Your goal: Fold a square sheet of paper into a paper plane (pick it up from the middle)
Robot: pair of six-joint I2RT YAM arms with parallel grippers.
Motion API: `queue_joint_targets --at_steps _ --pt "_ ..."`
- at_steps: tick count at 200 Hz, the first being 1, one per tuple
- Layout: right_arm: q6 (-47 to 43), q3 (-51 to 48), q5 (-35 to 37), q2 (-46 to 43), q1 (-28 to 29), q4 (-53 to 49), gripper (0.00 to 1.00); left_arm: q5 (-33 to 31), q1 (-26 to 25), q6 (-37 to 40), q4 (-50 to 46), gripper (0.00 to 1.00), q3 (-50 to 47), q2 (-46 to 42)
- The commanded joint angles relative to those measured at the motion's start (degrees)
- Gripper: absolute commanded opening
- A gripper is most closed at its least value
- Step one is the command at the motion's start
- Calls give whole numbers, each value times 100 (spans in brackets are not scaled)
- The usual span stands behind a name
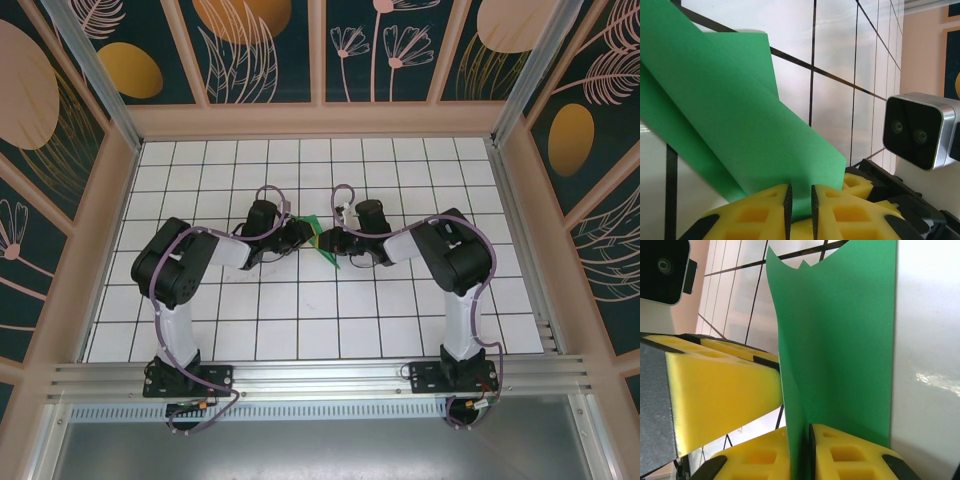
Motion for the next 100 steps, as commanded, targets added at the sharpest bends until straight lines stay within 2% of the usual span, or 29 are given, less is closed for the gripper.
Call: queue_joint_targets --at_steps 1,41,100 --pt "-113 72 -22 82 -49 -384 18 -118 -31 151 -13 21 142 120" --pt "-125 122 19 -52 -47 -577 23 -219 -30 217 -286 19 246 195" --pt "-320 148 196 -258 -40 -959 24 -269 -31 246 -412 18 330 253"
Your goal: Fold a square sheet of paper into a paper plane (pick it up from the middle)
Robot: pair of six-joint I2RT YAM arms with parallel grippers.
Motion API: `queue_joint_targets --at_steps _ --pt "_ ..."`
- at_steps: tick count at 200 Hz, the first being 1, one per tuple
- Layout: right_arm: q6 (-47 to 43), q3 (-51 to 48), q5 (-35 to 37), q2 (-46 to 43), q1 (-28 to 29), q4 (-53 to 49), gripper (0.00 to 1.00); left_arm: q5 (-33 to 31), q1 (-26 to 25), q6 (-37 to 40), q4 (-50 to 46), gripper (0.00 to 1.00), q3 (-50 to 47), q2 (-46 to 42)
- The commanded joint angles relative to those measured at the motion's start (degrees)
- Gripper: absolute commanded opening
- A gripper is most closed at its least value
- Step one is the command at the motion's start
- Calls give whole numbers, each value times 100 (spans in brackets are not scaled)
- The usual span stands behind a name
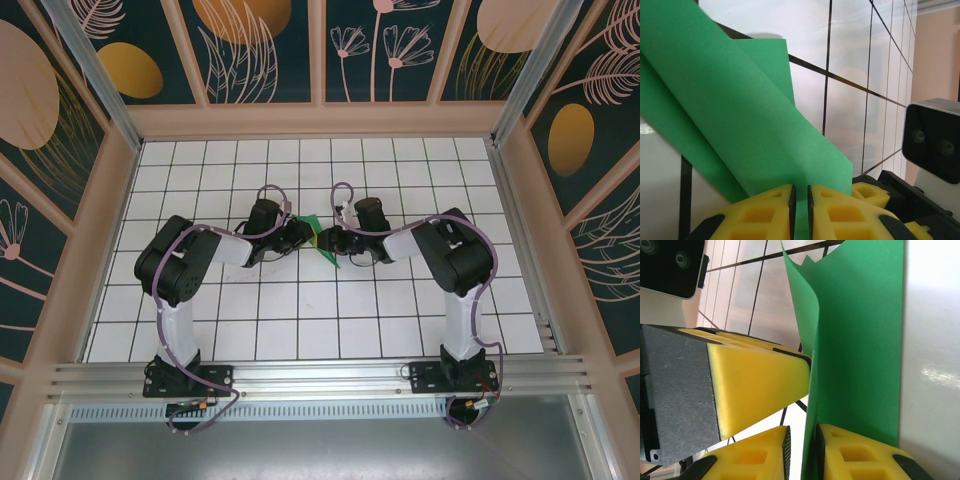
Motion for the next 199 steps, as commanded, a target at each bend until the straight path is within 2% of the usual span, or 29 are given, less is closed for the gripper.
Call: queue_joint_targets --at_steps 1,92,119,143,199 --pt "-261 18 252 -206 -31 -600 24 -146 -31 142 -148 18 143 107" --pt "-731 13 657 -412 83 -1112 26 -145 -31 160 -271 17 247 173" --pt "-687 -27 684 -380 66 -1040 19 -117 -31 194 -294 17 272 149" --pt "-542 -54 504 -376 40 -865 10 -147 -31 267 -354 17 232 8" --pt "309 -334 -531 -344 -122 262 5 -358 -31 597 -317 21 -156 -692"
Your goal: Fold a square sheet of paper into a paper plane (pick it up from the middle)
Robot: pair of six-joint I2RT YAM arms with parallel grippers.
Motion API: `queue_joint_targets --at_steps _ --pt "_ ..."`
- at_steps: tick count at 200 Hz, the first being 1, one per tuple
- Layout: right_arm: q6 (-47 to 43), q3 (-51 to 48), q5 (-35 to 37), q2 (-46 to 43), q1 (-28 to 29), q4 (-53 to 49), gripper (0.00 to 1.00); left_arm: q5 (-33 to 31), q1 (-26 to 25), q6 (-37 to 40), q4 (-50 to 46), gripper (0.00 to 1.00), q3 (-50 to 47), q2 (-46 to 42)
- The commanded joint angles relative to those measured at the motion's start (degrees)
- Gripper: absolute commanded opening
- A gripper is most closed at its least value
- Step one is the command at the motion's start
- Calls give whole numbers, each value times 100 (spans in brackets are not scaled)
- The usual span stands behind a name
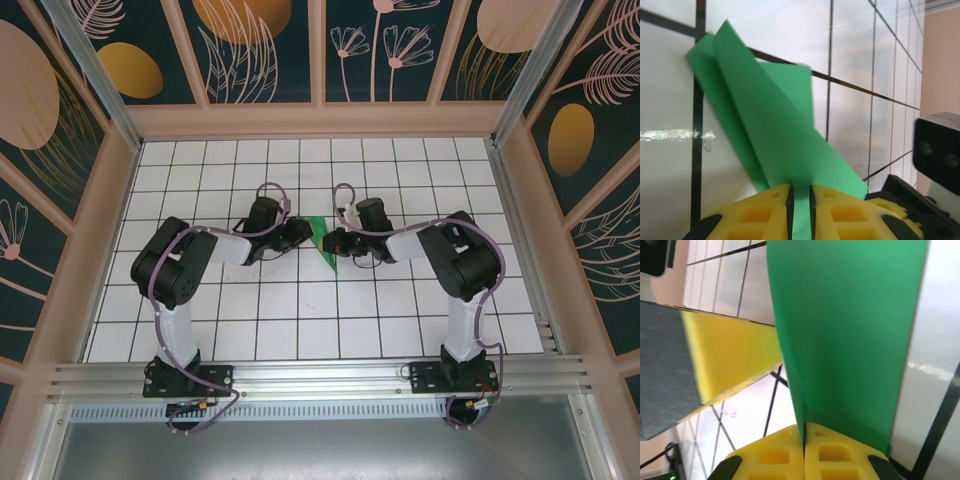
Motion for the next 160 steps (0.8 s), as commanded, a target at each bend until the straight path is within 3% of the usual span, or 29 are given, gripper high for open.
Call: queue_joint_targets --at_steps 1,39,160 --pt "519 -199 -672 -35 -105 726 5 -126 -31 284 64 21 -196 -437" --pt "944 -339 -986 56 -187 1197 4 121 -30 226 388 23 -355 -429" --pt "1122 -122 -1013 511 -245 732 4 446 -24 84 840 23 -417 -99"
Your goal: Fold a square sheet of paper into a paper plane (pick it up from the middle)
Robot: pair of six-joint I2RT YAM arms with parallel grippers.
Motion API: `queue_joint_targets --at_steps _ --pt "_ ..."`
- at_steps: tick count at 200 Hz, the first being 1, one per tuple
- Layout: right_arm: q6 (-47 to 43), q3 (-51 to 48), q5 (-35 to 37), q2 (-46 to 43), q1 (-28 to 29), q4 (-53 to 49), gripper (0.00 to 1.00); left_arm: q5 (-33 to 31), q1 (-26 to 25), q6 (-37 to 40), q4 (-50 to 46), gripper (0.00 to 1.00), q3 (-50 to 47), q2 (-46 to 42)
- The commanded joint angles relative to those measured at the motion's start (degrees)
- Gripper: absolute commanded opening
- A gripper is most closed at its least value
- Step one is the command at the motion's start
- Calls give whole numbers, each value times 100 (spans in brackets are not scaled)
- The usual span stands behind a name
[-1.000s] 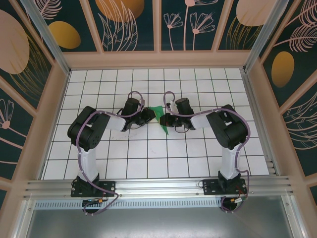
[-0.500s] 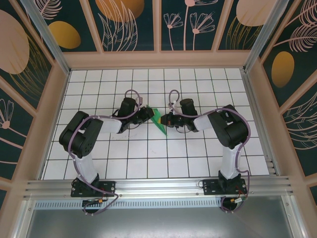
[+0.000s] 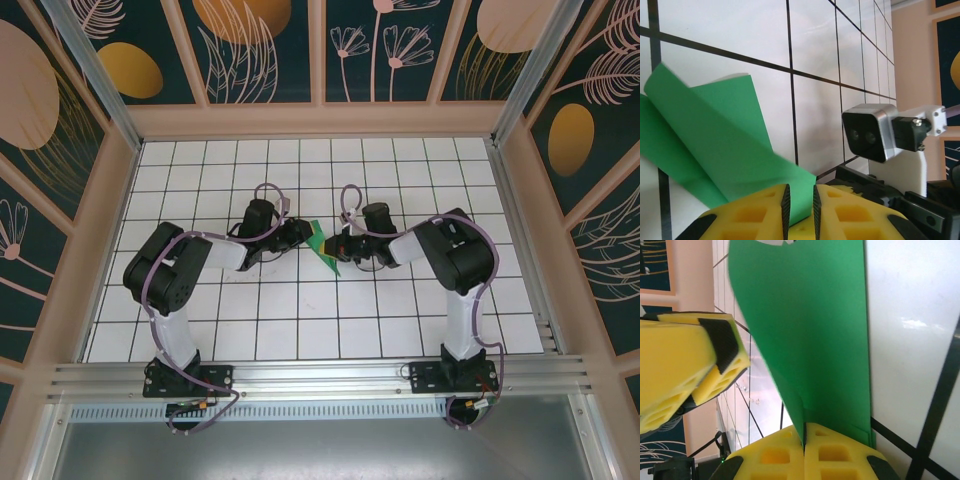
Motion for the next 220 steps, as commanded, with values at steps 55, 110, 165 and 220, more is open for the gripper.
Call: queue_joint_targets --at_steps 55,110,165,220 --pt "143 191 -137 261 -87 -221 4 143 -33 -13 154 22 46 344" --pt "28 239 -159 276 -89 -405 8 -29 -33 -53 -115 19 164 511" --pt "-260 412 -142 186 -63 -735 15 -374 -33 -173 -602 16 304 588" --pt "-532 496 16 24 -37 -1113 21 -436 -33 -253 -697 16 368 649"
